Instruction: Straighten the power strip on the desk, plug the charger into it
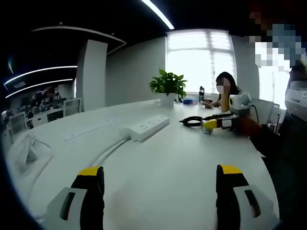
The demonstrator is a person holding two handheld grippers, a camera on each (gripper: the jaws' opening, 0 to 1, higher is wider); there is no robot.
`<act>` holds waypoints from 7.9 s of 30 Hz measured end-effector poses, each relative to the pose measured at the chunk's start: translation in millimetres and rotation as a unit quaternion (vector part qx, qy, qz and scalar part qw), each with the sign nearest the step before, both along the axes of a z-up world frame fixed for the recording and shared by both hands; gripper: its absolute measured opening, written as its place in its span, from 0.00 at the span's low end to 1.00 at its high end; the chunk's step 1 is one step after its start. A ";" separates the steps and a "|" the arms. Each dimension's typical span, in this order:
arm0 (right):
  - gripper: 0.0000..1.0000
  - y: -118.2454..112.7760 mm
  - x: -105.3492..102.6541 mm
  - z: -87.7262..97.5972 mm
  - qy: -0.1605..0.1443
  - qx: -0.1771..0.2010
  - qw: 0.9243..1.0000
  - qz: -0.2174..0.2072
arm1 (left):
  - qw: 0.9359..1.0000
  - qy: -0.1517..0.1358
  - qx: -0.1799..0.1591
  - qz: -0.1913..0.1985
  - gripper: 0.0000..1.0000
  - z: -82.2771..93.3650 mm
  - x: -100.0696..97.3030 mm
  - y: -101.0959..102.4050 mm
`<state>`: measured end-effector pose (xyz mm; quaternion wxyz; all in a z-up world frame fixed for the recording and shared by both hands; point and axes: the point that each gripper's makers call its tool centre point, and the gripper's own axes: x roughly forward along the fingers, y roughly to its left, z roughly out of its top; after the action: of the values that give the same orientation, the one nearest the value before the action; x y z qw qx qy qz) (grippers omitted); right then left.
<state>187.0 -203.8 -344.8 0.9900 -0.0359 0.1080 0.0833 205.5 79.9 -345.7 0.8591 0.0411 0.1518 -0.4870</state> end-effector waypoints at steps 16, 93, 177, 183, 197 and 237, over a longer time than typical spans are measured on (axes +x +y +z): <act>0.56 12.1 -3.2 0.8 0.002 0.003 0.998 0.058 | 1.000 0.003 0.007 -0.005 0.99 -0.9 -3.0 1.1; 0.35 20.2 -12.5 -2.9 -0.012 -0.060 0.841 0.538 | 0.999 0.021 0.023 0.012 0.99 -4.1 -6.5 -12.9; 0.25 4.7 -0.6 -7.6 0.082 -0.055 0.965 0.241 | 1.000 0.017 0.009 0.007 0.99 -7.4 -14.9 -10.6; 0.25 4.1 -1.2 -7.0 0.079 -0.050 0.965 0.247 | 1.000 0.017 0.013 0.003 0.99 -8.6 -16.8 -11.9; 0.25 -5.6 -11.1 50.4 -0.071 0.054 0.953 0.290 | 1.000 0.019 0.014 0.003 0.99 -10.0 -15.4 -11.7; 0.37 8.6 -18.1 14.0 -0.049 0.000 0.943 0.329 | 1.000 0.021 0.009 -0.001 0.99 -10.1 -19.9 -23.0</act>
<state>168.9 -195.2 -330.8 0.9114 -0.0735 0.0418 0.4027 185.6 56.9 -355.8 0.8547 0.0386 0.1745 -0.4874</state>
